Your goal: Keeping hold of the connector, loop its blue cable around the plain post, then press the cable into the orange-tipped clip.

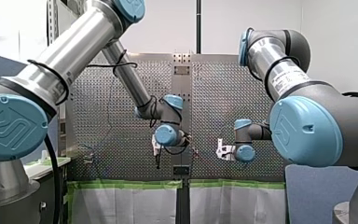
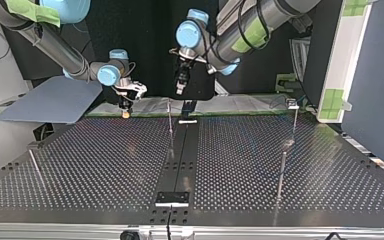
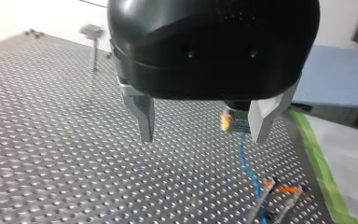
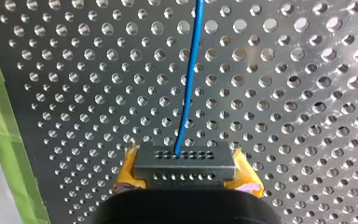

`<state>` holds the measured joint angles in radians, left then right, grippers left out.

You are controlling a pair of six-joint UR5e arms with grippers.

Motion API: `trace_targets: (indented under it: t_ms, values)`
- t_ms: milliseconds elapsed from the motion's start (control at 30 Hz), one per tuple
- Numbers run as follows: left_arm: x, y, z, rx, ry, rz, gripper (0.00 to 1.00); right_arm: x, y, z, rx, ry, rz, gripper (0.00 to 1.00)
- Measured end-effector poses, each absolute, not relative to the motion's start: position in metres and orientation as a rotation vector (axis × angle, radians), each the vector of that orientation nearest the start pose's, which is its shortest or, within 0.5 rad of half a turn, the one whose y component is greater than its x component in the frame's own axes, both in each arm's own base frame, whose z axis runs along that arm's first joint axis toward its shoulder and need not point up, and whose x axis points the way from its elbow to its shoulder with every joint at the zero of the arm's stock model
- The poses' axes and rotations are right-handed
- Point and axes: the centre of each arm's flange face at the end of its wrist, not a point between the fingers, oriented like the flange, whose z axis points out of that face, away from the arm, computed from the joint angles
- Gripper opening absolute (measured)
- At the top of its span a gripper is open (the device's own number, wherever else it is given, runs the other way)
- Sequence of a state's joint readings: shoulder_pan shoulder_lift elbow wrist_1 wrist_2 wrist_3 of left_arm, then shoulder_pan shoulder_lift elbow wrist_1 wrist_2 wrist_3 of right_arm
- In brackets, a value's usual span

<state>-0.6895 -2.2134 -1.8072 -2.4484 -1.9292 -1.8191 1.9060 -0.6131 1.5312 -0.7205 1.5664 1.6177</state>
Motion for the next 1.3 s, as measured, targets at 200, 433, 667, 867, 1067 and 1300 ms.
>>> trace_targets:
  t_ms: [200, 433, 667, 867, 1067, 1300]
  values:
    - [0.361, -0.434, 0.099, 0.105, 1.769, -0.404, 1.00, 0.346, -0.582, -0.022, 1.608, -1.195, 1.363, 0.00]
    - [0.335, -0.422, 0.115, 0.104, 1.772, -0.402, 1.00, 0.348, -0.580, -0.023, 1.612, -1.194, 1.363, 0.00]
    - [0.313, -0.408, 0.127, 0.092, 1.768, -0.392, 1.00, 0.350, -0.579, -0.023, 1.619, -1.185, 1.360, 0.00]
    - [0.295, -0.390, 0.139, 0.070, 1.761, -0.369, 1.00, 0.351, -0.573, -0.025, 1.640, -1.156, 1.313, 0.00]
    - [0.278, -0.373, 0.147, 0.069, 1.760, -0.364, 1.00, 0.338, -0.581, -0.005, 1.596, -1.166, 1.281, 0.00]
    - [0.258, -0.353, 0.156, 0.063, 1.759, -0.362, 1.00, 0.334, -0.592, 0.037, 1.538, -1.146, 1.308, 0.00]
